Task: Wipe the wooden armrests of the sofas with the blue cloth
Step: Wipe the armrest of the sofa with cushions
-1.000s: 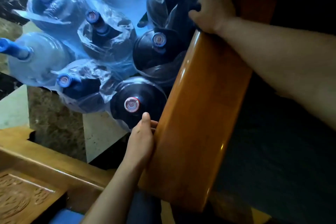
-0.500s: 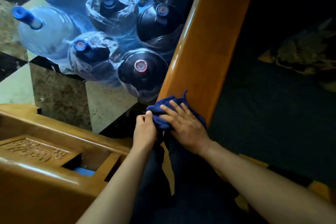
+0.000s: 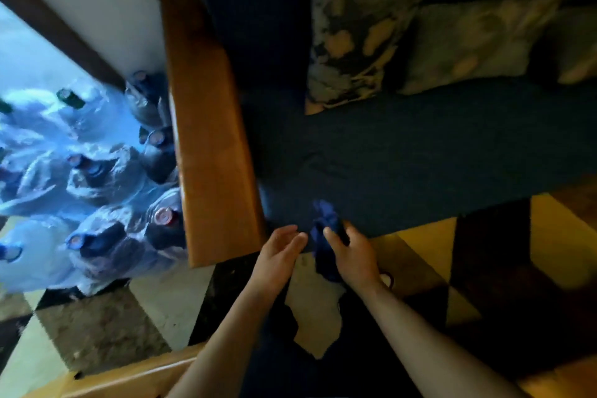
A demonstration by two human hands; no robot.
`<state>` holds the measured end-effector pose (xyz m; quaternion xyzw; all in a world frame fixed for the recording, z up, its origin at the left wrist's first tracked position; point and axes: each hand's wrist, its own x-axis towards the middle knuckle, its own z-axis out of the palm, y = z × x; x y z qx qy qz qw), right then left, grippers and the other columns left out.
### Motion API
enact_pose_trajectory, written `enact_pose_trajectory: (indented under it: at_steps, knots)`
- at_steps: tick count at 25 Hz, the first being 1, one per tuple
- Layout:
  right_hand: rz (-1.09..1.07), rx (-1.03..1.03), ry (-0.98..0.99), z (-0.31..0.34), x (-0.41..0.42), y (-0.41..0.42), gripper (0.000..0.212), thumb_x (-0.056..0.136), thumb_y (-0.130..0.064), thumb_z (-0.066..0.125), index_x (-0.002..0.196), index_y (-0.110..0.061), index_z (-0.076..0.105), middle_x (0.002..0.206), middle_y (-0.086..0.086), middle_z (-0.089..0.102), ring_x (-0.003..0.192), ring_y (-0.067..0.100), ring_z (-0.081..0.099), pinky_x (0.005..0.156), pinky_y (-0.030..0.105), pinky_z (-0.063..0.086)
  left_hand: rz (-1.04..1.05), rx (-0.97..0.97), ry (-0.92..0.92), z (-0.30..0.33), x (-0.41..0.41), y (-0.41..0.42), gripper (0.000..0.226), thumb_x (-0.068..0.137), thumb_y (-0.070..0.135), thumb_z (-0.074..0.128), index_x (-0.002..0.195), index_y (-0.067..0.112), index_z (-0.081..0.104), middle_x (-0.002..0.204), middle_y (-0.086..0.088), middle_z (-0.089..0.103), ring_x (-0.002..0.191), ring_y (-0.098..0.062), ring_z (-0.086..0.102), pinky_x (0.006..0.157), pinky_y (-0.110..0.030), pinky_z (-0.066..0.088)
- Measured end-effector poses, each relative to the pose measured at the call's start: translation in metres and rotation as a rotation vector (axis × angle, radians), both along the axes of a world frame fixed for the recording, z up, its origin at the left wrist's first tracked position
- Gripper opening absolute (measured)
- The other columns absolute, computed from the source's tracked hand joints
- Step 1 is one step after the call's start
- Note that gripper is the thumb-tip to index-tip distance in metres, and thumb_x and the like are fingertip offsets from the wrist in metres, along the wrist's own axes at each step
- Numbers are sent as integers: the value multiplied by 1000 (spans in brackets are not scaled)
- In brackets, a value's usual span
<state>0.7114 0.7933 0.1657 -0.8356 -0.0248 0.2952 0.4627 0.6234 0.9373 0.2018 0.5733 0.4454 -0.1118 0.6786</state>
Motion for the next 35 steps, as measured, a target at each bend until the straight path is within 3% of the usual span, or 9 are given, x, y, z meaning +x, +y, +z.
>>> enact_pose_trajectory:
  at_steps: [4,7,13,15,17,20,25,30,35]
  knots:
    - [-261,201,3,46,69,-103,7,102,-27,69,105,-30,73,97,-27,76,93,-5,69,81,11,50,-292,-29,-42,31,117,-104,28,90,-5,68,112,11,67,106,-10,75,96,-15,75,87,-33,60]
    - [-404,289,17,63,121,-190,9,100,-26,71,105,-34,70,98,-19,77,94,-7,70,79,10,50,-587,93,-98,36,196,-198,39,80,-7,71,118,1,66,113,-20,74,110,-34,70,100,-53,55]
    - [-672,353,18,94,203,-338,15,100,-17,70,112,-26,72,109,-9,75,103,-2,70,87,15,50,-866,126,-182,59,317,-348,27,83,9,77,109,18,72,98,1,76,92,-9,74,72,-18,55]
    - [-740,351,26,99,230,-379,18,100,-19,70,114,-30,69,112,-13,72,105,-1,68,90,16,50,-863,29,-165,69,354,-391,20,86,9,75,95,26,71,97,-1,77,83,-4,73,71,-19,56]
    - [-828,340,-4,97,262,-416,21,101,-19,68,117,-33,68,119,-9,71,115,9,66,100,27,52,-819,-63,-176,82,390,-426,20,87,0,71,95,18,74,105,-15,78,94,-19,75,84,-35,60]
    - [-959,362,-63,96,318,-476,23,102,-17,67,111,-38,66,119,-6,72,112,10,67,87,19,53,-781,-163,-191,91,458,-481,26,78,-6,72,103,1,74,113,-28,73,109,-41,68,102,-55,52]
    - [-1011,450,95,105,446,-566,28,91,-36,74,114,-20,72,123,11,76,109,24,74,87,31,59,-905,-366,-190,98,607,-563,62,58,3,65,118,-13,63,106,-30,67,98,-41,64,90,-50,52]
    - [-1000,415,61,126,547,-635,45,84,-31,83,122,-10,70,111,11,80,101,26,78,80,38,64,-931,-465,-173,94,732,-625,30,97,21,63,117,1,73,114,-21,75,110,-36,70,97,-48,54]
    - [-1046,294,-27,126,636,-692,31,92,-9,79,118,-18,63,109,5,74,95,17,73,68,26,60,-848,-385,-167,78,819,-670,24,91,21,62,105,7,76,120,-21,72,113,-33,67,99,-51,52]
